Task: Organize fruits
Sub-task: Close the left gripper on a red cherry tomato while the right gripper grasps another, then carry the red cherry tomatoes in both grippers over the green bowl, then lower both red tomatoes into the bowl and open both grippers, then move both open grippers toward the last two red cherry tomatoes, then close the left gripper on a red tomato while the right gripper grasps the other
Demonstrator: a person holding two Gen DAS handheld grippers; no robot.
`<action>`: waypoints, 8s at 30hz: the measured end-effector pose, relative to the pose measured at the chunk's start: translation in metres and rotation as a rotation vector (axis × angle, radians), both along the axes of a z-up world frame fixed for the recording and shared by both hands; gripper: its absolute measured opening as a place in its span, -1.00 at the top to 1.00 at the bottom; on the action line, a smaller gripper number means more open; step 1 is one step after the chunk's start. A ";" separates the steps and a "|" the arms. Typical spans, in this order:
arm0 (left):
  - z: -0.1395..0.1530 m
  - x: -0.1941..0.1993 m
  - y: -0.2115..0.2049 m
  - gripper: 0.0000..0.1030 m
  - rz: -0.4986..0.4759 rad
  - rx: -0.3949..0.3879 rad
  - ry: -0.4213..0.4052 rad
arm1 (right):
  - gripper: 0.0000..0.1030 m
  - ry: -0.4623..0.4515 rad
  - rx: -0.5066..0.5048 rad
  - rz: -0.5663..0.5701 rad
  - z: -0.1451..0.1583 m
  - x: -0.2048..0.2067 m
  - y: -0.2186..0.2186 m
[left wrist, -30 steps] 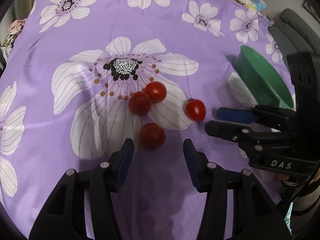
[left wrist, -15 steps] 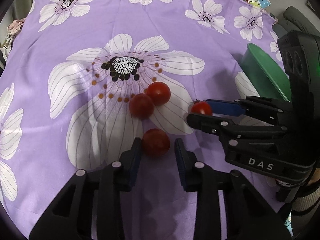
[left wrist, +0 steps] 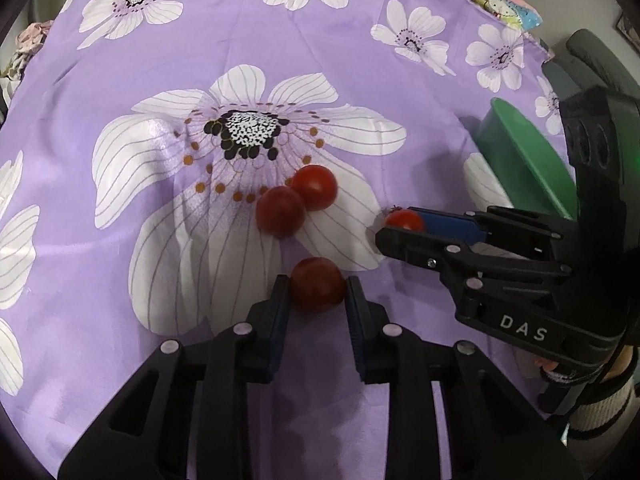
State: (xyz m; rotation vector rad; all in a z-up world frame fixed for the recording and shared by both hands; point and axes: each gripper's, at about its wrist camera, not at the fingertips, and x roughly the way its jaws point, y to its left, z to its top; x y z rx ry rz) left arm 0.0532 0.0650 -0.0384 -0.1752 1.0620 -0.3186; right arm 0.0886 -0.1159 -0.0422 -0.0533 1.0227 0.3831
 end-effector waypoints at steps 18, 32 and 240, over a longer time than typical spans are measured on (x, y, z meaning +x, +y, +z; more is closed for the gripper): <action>0.033 -0.027 0.003 0.48 0.002 -0.160 0.002 | 0.43 -0.065 0.105 -0.043 0.037 -0.053 -0.023; 0.060 -0.042 -0.035 0.48 -0.063 -0.073 -0.065 | 0.43 -0.169 0.144 -0.144 0.067 -0.079 -0.067; 0.002 0.042 0.014 0.26 -0.059 0.087 -0.038 | 0.34 0.070 0.135 -0.045 0.005 0.036 0.015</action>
